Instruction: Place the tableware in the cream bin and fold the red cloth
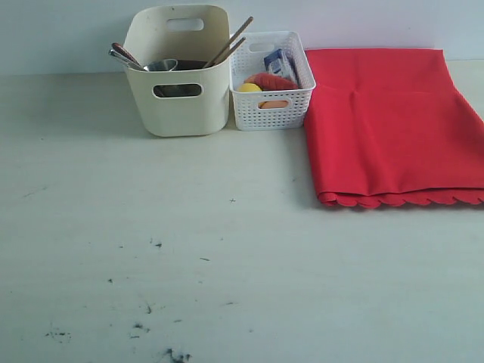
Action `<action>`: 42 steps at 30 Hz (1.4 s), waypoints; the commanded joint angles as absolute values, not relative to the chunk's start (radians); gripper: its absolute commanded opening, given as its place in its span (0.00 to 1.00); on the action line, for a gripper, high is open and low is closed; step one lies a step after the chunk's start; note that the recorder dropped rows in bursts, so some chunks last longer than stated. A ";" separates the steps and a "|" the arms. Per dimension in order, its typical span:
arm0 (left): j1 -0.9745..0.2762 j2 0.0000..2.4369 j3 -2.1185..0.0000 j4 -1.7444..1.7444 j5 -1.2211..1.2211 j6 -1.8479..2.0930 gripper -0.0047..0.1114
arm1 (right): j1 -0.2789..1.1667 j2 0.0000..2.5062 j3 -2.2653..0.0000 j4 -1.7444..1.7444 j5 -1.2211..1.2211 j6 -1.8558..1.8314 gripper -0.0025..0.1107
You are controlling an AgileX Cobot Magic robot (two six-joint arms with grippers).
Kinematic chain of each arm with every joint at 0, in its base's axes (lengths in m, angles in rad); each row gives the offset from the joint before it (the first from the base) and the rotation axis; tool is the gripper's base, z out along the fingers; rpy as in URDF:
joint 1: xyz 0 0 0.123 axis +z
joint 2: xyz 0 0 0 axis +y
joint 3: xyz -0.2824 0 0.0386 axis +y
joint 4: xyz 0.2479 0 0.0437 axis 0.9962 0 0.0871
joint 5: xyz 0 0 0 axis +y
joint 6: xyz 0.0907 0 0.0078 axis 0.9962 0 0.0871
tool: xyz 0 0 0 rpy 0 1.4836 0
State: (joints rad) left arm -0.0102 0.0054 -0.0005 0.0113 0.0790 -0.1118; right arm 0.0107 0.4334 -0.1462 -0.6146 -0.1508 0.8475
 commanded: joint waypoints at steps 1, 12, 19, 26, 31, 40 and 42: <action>-0.010 0.000 0.000 0.007 0.080 -0.109 0.06 | 0.012 0.428 -0.133 -0.114 0.055 0.366 0.02; -0.010 0.000 0.000 0.007 0.080 -0.109 0.06 | 0.012 0.406 -0.133 0.076 0.123 0.064 0.02; -0.010 0.000 0.000 0.007 0.080 -0.109 0.06 | 0.012 0.054 -0.127 0.076 0.264 0.064 0.02; -0.010 0.000 0.000 0.007 0.080 -0.109 0.06 | 0.050 0.000 -0.125 0.076 0.303 0.078 0.02; -0.010 0.000 0.000 0.007 0.080 -0.109 0.06 | 0.098 0.000 -0.125 0.068 0.307 0.078 0.02; -0.010 0.000 0.000 0.007 0.080 -0.109 0.06 | 0.098 0.000 -0.125 0.068 0.322 0.078 0.02; -0.010 0.000 0.000 0.007 0.080 -0.109 0.06 | 0.098 0.000 -0.105 0.068 0.318 0.078 0.02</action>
State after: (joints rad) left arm -0.0102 0.0054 -0.0005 0.0113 0.0790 -0.1100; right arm 0.0951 0.0057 -0.1298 0.0742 0.3186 0.0769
